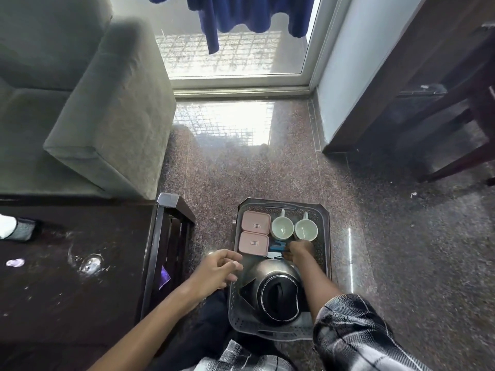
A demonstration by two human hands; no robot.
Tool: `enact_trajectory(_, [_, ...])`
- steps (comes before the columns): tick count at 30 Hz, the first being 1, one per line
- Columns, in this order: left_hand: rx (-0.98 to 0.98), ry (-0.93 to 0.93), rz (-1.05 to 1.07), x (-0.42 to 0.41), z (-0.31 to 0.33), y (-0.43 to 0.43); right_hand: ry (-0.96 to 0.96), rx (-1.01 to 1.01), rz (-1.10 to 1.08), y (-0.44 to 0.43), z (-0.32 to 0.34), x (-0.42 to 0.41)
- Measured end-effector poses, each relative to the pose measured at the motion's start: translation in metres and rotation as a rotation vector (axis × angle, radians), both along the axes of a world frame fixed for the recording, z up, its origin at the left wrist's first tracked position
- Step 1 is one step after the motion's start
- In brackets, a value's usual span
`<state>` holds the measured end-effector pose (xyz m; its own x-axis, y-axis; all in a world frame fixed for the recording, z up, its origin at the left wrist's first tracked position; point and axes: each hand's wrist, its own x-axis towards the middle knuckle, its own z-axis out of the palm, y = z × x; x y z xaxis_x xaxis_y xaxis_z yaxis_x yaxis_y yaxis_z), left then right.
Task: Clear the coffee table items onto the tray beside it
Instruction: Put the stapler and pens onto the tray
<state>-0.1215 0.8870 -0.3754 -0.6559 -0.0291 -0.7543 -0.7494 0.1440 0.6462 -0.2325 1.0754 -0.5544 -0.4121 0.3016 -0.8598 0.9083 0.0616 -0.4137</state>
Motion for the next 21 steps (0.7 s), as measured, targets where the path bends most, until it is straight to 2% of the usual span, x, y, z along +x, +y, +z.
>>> enact_trajectory(4, [-0.010, -0.015, 0.007, 0.001, 0.000, -0.001, 0.016, -0.006, -0.009, -0.003, -0.004, 0.001])
enact_trajectory(13, [0.003, -0.027, 0.002, 0.005, -0.001, 0.010, 0.009, -0.052, 0.245, 0.000, 0.001, 0.005])
enact_trajectory(16, [0.018, -0.014, -0.016, 0.004, 0.003, 0.019, 0.027, -0.058, 0.269, 0.010, 0.023, 0.007])
enact_trajectory(21, [0.034, 0.034, 0.004, 0.001, 0.015, 0.032, 0.250, -0.113, 0.275, 0.017, 0.083, 0.010])
